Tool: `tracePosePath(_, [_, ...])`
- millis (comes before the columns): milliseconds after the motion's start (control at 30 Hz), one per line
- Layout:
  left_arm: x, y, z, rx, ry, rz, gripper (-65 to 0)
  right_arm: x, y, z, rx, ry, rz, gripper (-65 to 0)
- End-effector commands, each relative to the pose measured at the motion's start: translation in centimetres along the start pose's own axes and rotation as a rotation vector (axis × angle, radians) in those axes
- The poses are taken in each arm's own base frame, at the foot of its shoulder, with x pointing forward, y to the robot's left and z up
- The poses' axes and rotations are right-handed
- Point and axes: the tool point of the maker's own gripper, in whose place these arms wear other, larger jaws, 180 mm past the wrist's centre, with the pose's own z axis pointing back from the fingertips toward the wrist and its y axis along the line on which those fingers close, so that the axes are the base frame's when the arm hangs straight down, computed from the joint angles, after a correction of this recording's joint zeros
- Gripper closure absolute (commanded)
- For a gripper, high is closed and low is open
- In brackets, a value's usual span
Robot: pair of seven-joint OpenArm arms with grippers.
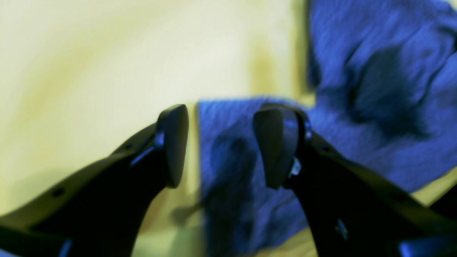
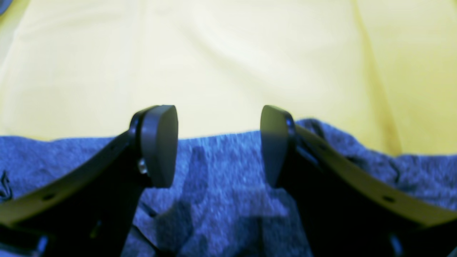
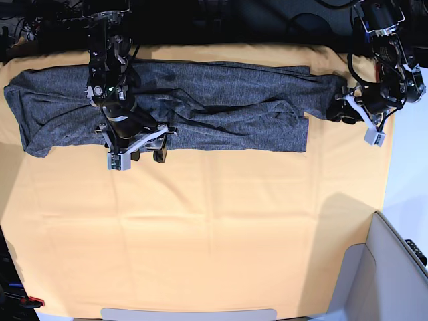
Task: Fold the T-shirt properly
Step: 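Release the sleeve and pull the right gripper back to the shirt side, then grasp the shirt's side edges with both grippers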
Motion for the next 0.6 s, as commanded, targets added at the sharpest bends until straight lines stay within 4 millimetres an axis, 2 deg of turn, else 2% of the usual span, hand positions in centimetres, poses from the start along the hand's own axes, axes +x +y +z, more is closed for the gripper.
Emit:
tracePosePath(0, [0.3,0.0,0.2,-0.028,-0.006,0.023,-32.3,1.6,0.1,0.3,0.006,-0.055,0.006,-36.4])
tracePosePath(67, [0.9,-0.3,0.1,-0.046,-0.008,0.022,-32.2,1.3,0.0,0.4,0.004,-0.049,0.006,-36.4])
tracePosePath(300, [1.0,-2.6,-0.9,-0.128,0.014,0.001,-31.9,1.2,0.0,0.4,0.005,-0.046,0.006,-36.4])
tracePosePath(567, [0.3,-3.3,-1.3,-0.146,0.054,-0.012,-31.9,1.3,-0.1,0.4,0.003,-0.047,0.01,-36.4])
